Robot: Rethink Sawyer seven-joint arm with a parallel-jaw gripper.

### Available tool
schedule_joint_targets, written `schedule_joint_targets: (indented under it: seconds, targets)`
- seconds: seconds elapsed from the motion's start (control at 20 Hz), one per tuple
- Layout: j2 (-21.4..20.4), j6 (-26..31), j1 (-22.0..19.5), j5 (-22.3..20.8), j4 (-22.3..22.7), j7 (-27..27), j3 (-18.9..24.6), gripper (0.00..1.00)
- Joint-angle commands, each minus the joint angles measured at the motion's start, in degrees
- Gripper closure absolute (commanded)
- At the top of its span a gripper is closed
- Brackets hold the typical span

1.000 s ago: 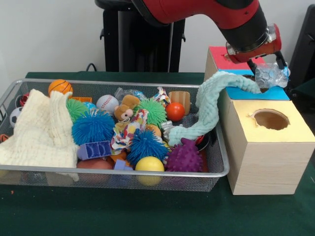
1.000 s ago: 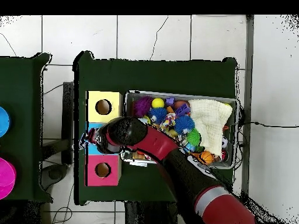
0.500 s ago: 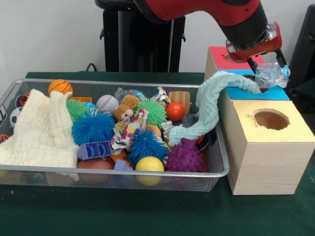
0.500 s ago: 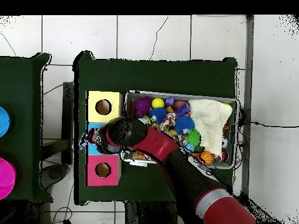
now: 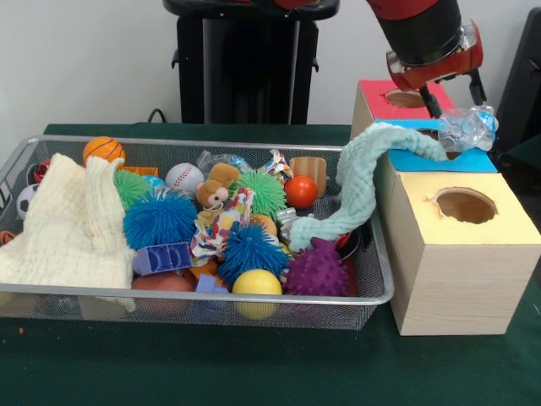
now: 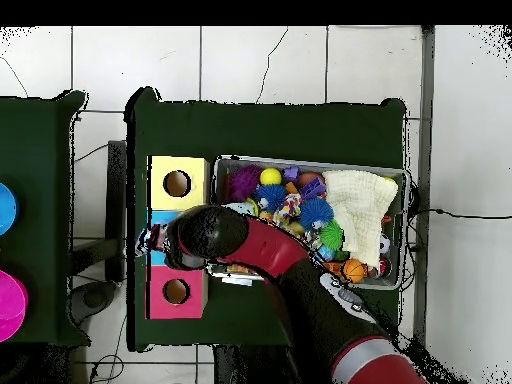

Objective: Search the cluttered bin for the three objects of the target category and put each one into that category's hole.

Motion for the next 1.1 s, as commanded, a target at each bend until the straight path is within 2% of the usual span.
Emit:
schedule_joint_targets:
  seconds: [0.05,0.3,0.6,0.7,1.1]
  targets:
    - [-2.89,-2.83,3.98,-8.21,-3.92,6.98,-7.81,0.00]
    - [-1.79,-4.99,5.15,-10.01,-4.89,7.97,-9.54,0.00]
    - [-2.61,-1.72,5.39,-8.94,-4.39,8.98,-9.53,0.00]
    - [-3.04,-0.13,6.41,-9.30,-5.50,9.61,-10.80,0.00]
    - [-4.21,-1.53,9.17,-11.28,-7.03,9.92,-15.12,0.00]
